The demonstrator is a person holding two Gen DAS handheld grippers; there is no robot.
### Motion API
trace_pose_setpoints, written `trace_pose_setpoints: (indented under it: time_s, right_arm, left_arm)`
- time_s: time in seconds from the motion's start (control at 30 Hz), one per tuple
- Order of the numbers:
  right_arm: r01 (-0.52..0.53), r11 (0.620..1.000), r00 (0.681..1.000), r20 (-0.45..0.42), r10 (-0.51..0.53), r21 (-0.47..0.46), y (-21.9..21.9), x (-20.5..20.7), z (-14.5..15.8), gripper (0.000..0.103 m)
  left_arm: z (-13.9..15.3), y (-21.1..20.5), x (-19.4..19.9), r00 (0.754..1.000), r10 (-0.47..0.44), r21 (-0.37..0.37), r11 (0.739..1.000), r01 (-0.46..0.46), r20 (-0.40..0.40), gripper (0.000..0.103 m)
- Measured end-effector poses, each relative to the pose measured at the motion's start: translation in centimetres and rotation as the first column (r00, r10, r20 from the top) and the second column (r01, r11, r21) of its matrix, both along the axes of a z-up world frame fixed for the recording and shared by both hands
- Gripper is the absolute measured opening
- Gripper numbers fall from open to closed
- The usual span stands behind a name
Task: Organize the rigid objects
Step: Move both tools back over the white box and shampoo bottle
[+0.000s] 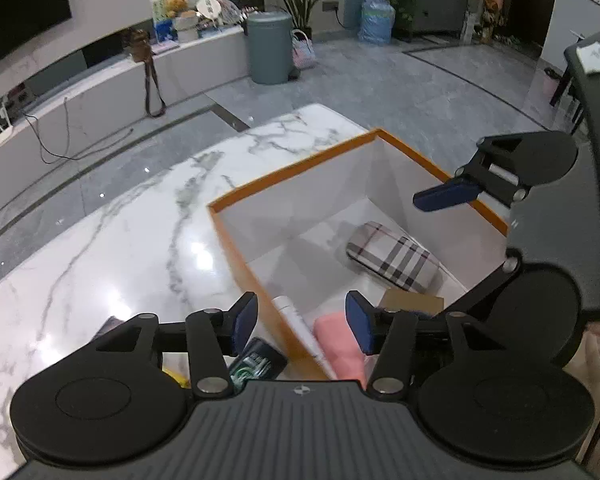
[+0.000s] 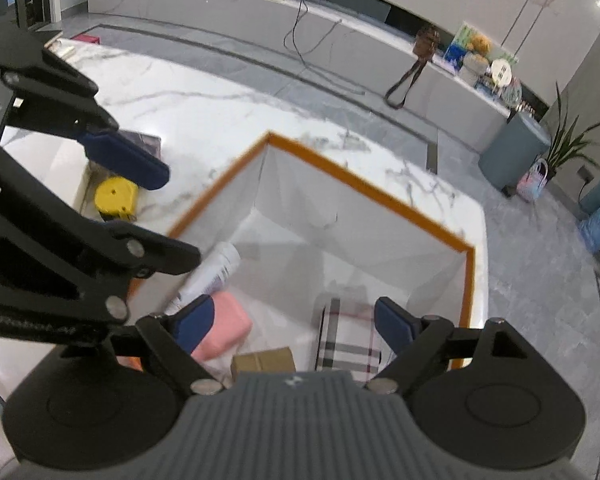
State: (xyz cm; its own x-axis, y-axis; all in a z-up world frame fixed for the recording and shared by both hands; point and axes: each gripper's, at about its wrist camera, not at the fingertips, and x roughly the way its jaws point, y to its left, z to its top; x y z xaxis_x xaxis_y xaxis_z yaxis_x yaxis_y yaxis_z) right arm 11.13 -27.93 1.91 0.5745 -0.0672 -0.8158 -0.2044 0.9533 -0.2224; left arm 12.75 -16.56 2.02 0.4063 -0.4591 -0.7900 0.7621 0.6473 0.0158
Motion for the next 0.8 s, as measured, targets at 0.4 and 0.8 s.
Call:
trace_pose_setpoints:
  time_s: [0.4,0.8]
  right_arm:
    - [-0.127,0.991,0.987,0.094,0.131,-0.047,6.4,-1.0,3.2,0.077]
    - [-0.256,0.965,0.965,0.045,0.258,-0.061,13.8,0.2,0.6,0.073]
  left_arm:
    - [2.2,6.6,-0.6,0.992,0.102,-0.033,0.994,-0.099,0.080,0.063]
    - [-0.1,12.4,0.1,0.983,0.184,-0.001,0.983,-0.184,0.030,0.066]
